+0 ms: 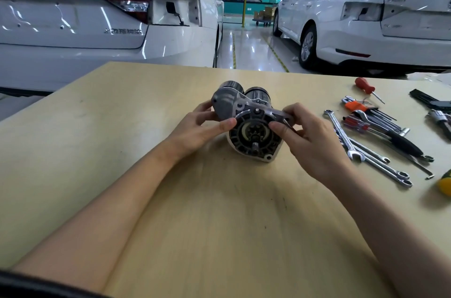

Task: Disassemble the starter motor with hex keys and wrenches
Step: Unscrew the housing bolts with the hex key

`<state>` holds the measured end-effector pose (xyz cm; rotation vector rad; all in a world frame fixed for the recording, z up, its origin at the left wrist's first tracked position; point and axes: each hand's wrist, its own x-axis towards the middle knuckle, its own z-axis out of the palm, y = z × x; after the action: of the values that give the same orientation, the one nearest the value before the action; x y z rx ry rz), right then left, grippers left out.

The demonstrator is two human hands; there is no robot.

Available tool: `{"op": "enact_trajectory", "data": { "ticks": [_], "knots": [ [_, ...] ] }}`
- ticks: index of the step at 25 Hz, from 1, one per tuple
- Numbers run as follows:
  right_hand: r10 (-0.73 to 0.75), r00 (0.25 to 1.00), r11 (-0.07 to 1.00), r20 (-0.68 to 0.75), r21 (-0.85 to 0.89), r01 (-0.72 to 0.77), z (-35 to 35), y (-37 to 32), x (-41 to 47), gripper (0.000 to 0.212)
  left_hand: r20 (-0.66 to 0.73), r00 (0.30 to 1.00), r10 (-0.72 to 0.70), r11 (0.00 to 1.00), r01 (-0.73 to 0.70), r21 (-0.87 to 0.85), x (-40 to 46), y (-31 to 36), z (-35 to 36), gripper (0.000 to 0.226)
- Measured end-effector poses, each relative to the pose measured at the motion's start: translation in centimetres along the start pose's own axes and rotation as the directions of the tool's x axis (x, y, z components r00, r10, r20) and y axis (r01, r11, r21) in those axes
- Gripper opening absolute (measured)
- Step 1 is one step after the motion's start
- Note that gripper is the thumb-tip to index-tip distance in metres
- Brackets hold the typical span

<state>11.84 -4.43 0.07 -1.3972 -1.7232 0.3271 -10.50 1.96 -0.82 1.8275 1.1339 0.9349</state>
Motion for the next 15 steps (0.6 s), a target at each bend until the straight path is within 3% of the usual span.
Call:
{"op": "enact_trajectory", "data": {
  "ticks": [4, 7, 9, 11, 13, 15],
  "knots": [
    [-0.101, 0.995, 0.990, 0.005, -0.099, 0.101, -0.4, -0.5, 0.2, 0.013, 0.110, 0.992, -0.069, 0.998, 0.069, 0.010, -0.1, -0.4, 0.0, 0.091],
    [-0.132, 0.991, 0.984, 0.004, -0.117, 0.132, -0.4, -0.6, 0.3, 0.012, 0.039, 0.985, -0.169, 0.950, 0.153, 0.273, 0.0, -0.3, -0.2, 0.117],
    [-0.129, 0.991, 0.986, -0.027, -0.111, 0.125, 0.0, -0.5, 0.1, 0.018, -0.022, 0.992, -0.123, 0.953, 0.125, 0.275, -0.1, 0.2, -0.3, 0.124],
    [-0.123, 0.991, 0.989, -0.059, -0.090, 0.117, 0.5, -0.6, 0.1, 0.029, -0.055, 0.995, 0.089, 0.957, -0.070, 0.280, -0.4, 0.8, 0.3, 0.113],
    [-0.144, 0.986, 0.986, -0.090, -0.096, 0.135, 1.1, -0.9, 0.2, 0.035, -0.035, 0.947, 0.319, 0.894, -0.288, 0.343, -0.6, 1.3, 1.0, 0.088],
    [-0.172, 0.980, 0.981, -0.099, -0.111, 0.161, 1.3, -1.0, 0.3, 0.029, -0.008, 0.927, 0.375, 0.888, -0.357, 0.289, -0.6, 1.8, 1.4, 0.066]
  ]
}}
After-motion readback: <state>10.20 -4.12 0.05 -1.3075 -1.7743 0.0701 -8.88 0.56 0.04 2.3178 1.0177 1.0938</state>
